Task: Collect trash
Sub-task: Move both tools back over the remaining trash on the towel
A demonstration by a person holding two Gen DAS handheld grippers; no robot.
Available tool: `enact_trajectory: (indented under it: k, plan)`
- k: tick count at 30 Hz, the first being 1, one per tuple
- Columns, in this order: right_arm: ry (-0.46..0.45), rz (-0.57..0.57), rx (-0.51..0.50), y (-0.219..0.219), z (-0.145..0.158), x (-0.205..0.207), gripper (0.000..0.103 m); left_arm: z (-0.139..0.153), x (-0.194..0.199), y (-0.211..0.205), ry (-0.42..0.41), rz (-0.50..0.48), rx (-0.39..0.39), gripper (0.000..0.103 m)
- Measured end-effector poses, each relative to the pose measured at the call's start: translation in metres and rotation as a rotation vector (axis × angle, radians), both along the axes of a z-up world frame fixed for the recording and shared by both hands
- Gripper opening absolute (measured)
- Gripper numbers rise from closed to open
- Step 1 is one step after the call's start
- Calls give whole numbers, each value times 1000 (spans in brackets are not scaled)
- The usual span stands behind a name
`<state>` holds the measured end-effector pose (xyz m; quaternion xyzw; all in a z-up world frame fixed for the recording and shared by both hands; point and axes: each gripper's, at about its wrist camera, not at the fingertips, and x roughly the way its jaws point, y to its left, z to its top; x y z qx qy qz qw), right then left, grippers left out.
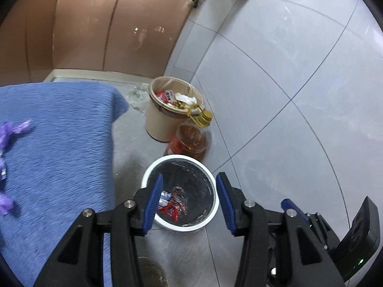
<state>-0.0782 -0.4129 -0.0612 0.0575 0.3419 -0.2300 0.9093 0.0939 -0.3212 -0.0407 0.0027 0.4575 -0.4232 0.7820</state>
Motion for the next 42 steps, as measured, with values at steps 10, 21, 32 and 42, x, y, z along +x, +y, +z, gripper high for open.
enact_trajectory:
  k: [10, 21, 32, 42]
  plan:
    - [-23, 55, -55, 37, 26, -5, 60, 28, -18, 77, -70, 93, -33, 49]
    - [-34, 143, -129, 93, 51, -6, 60, 53, -41, 178, -169, 224, -41, 50]
    - [-28, 230, -173, 137, 64, 1, 60, 51, -47, 257, -201, 352, -29, 51]
    - [2, 291, -185, 162, 61, 17, 60, 24, -35, 315, -154, 465, -4, 51]
